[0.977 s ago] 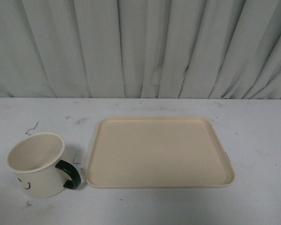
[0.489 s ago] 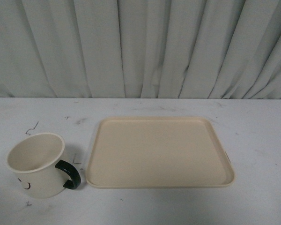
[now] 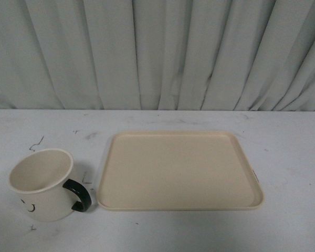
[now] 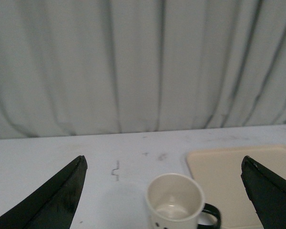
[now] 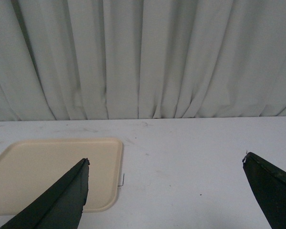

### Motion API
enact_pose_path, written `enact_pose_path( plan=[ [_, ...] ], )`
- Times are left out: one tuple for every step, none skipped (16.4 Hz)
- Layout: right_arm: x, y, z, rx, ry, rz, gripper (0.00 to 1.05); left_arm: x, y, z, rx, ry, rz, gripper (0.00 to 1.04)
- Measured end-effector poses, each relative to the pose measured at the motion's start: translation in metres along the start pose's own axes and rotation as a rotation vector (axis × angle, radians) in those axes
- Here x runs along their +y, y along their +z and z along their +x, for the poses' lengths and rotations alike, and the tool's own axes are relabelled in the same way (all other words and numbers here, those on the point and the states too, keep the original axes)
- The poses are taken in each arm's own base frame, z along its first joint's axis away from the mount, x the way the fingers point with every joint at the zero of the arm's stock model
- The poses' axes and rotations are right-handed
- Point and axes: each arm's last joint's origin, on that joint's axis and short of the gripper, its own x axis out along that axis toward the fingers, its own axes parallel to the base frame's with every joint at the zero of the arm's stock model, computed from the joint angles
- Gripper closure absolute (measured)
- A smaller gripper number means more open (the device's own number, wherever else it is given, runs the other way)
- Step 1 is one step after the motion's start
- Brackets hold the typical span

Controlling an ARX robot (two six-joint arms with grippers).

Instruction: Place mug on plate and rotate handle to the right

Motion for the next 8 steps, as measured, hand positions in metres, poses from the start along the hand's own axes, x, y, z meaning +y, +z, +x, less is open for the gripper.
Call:
enact_pose_path(
  plan=[
    [0.000,0.000,0.000,-0.001,0.000,0.000,0.06,-0.005,0.007,0.010,0.029,-0.072,0.017,0.07],
    [0.000,0.000,0.000,-0.001,0.000,0.000,0.06,-0.008,0.014,0.024,0.069,-0.124,0.040,0.07],
    [0.000,0.000,0.000,0.000,-0.003,0.000,0.06,-0.011,0.021,0.041,0.116,-0.184,0.057,0.07],
    [0.000,0.000,0.000,-0.001,-0.003,0.000,0.06,-0.012,0.023,0.058,0.206,-0.214,0.081,0.07],
    [0.000,0.000,0.000,-0.001,-0.003,0.000,0.06,-0.006,0.008,0.119,0.545,-0.225,0.123,0.07],
    [0.000,0.000,0.000,-0.001,-0.003,0.000,0.06,-0.001,0.001,0.134,0.622,-0.211,0.116,0.07],
    [0.000,0.000,0.000,-0.001,-0.002,0.000,0.06,0.003,-0.006,0.147,0.681,-0.201,0.120,0.07],
    [0.000,0.000,0.000,-0.001,-0.002,0.000,0.06,0.008,-0.016,0.161,0.746,-0.180,0.122,0.07]
  ],
)
